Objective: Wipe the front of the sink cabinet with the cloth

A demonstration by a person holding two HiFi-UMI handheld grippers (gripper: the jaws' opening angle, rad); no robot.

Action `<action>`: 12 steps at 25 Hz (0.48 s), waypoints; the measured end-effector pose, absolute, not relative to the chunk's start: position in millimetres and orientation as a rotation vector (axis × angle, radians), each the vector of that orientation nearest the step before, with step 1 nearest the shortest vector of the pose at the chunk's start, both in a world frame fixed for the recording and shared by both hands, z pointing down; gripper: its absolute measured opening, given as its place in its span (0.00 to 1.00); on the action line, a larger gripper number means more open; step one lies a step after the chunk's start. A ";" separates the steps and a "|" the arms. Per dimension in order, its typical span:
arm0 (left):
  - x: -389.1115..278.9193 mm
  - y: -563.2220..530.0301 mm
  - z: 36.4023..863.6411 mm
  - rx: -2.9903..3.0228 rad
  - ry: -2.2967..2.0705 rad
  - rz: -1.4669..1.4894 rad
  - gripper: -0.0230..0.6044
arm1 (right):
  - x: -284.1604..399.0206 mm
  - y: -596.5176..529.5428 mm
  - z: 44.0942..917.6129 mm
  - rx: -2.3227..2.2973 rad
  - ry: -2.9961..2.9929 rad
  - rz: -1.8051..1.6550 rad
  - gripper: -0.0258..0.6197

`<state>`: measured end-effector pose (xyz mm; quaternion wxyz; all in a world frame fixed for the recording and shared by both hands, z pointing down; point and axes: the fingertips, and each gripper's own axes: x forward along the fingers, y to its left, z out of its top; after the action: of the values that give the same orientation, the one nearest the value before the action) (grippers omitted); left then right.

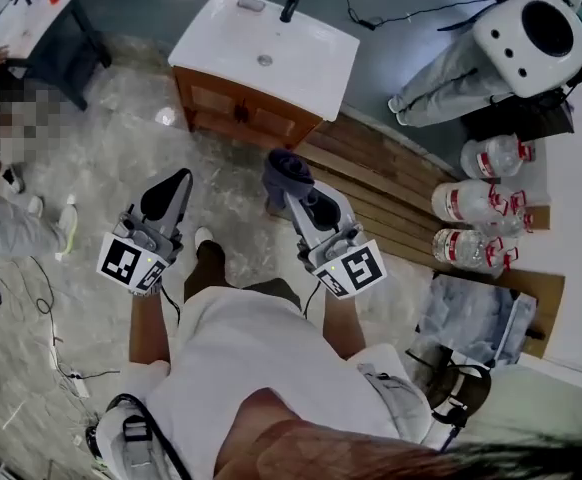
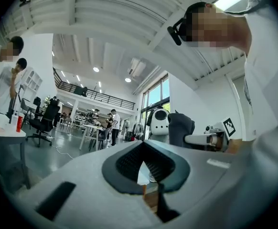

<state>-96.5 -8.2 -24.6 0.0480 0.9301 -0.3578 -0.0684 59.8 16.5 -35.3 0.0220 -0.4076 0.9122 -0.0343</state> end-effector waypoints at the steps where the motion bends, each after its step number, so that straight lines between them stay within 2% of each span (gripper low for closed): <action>1: -101.3 -19.8 -27.0 2.844 -1.075 -0.210 0.03 | 52.2 5.8 -37.0 -1.273 2.822 -0.110 0.16; 12: -126.7 -79.6 -28.7 2.812 -1.114 -0.209 0.03 | 16.4 -70.6 -17.6 -1.226 2.873 -0.205 0.16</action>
<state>-126.7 -79.6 -28.7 0.0547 0.9261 -0.3669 -0.0689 16.4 -70.6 -17.6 0.0054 -0.3916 0.9178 -0.0653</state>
